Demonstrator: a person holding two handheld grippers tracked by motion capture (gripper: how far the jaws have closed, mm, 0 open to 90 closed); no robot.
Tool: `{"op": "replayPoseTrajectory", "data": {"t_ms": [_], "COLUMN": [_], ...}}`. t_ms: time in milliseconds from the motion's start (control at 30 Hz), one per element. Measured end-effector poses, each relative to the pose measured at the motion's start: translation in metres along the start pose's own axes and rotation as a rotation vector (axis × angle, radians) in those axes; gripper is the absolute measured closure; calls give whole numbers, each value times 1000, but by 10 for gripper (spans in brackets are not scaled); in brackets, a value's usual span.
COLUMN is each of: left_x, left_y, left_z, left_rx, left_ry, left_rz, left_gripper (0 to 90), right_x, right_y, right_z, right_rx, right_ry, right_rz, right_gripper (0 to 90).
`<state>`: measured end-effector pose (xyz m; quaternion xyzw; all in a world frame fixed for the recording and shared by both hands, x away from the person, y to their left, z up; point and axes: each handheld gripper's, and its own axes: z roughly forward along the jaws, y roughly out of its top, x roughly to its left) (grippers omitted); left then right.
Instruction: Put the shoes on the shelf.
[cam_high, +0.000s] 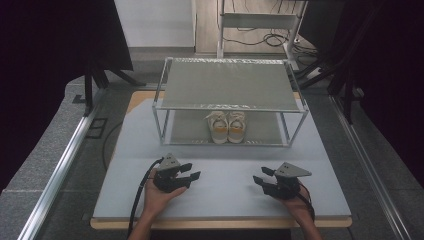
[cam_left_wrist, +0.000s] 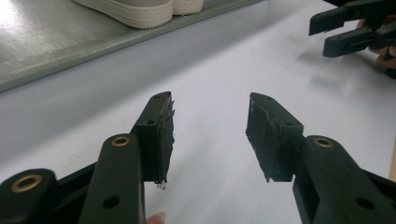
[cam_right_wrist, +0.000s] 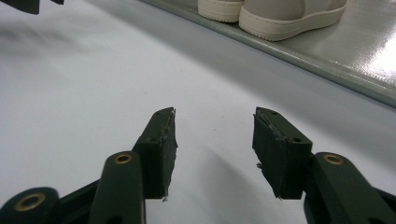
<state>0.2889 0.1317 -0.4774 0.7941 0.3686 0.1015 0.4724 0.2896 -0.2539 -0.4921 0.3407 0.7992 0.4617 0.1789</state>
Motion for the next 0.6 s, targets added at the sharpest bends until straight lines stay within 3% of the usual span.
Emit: {"op": "replayPoseTrajectory", "data": {"t_ms": [333,600], "left_x": [3,3], "left_y": [-4,-3], "left_z": [1,-3], "left_rx": [32,21], "left_ry": [3,39], "left_rz": [-9,-22], "left_gripper": [448,385], "right_x": [6,2], "right_y": [1,2], "right_z": [2,-4], "right_rx": [7,-11], "right_ry": [-14,-33], "right_rz": [-41,-27], "right_gripper": [464,421]}}
